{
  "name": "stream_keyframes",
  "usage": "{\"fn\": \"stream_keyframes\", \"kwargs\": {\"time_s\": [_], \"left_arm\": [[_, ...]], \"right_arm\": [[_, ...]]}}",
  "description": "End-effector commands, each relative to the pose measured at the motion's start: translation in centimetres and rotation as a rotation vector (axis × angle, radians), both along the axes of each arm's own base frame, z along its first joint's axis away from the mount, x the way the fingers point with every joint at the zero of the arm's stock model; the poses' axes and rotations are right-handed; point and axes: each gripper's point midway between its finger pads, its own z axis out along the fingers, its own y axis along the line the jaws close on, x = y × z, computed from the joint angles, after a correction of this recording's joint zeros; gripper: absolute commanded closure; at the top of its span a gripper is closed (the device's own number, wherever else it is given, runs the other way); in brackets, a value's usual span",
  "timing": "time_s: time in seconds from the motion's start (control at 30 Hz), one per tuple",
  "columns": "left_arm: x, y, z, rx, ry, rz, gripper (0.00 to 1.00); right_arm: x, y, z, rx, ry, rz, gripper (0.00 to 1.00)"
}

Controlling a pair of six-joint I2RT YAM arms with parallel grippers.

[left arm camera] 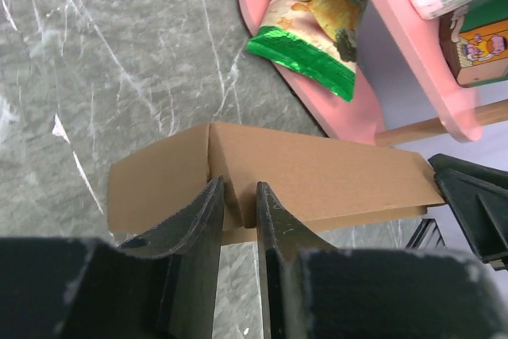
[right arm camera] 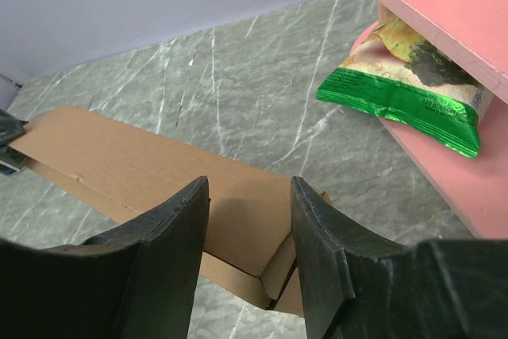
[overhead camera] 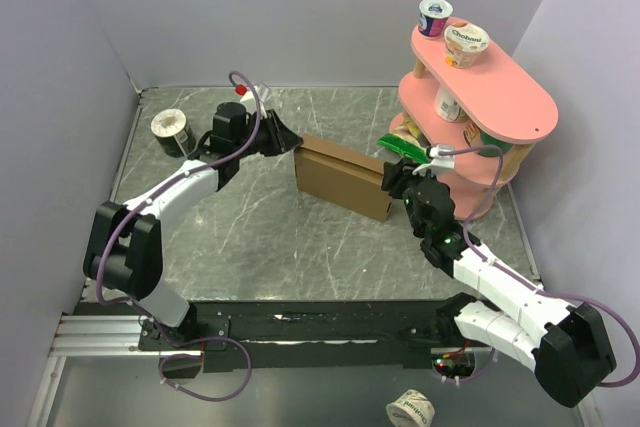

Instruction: Fold the paper box

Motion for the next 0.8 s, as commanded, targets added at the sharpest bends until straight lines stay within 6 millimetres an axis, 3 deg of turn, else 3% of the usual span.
{"fn": "stream_keyframes", "kwargs": {"time_s": [0.0,0.17,0.23,0.3,0.37,0.4,0.57,0.77], "left_arm": [[-5.8,-0.3,-9.0,0.144,0.301,-0.08,0.85],[-5.7,0.2,-9.8,0.192,0.297,-0.075,0.87],[-5.5,0.5,-9.7,0.226,0.281,-0.071,0.87],[-5.0,0.9,-9.4,0.258,0.259,-0.052,0.87],[-5.0,1.3,-9.8,0.294,0.257,-0.049,0.87],[-4.9,1.4,-9.8,0.302,0.25,-0.048,0.87],[-4.8,1.1,-10.3,0.339,0.229,-0.07,0.88],[-4.9,1.0,-10.7,0.404,0.218,-0.078,0.88]], "right_arm": [[-3.6,-1.9,-9.8,-0.19,0.301,0.017,0.48],[-3.9,-2.0,-10.3,-0.187,0.318,0.017,0.48],[-4.2,-1.9,-10.0,-0.185,0.332,0.023,0.42],[-4.1,-1.0,-7.9,-0.16,0.304,0.071,0.34],[-4.6,-1.2,-7.2,-0.166,0.343,0.088,0.29],[-4.3,-1.1,-5.7,-0.151,0.327,0.097,0.27],[-4.5,-1.2,-3.8,-0.066,0.357,0.16,0.15],[-4.9,-1.2,-1.0,0.057,0.33,0.213,0.12]]}}
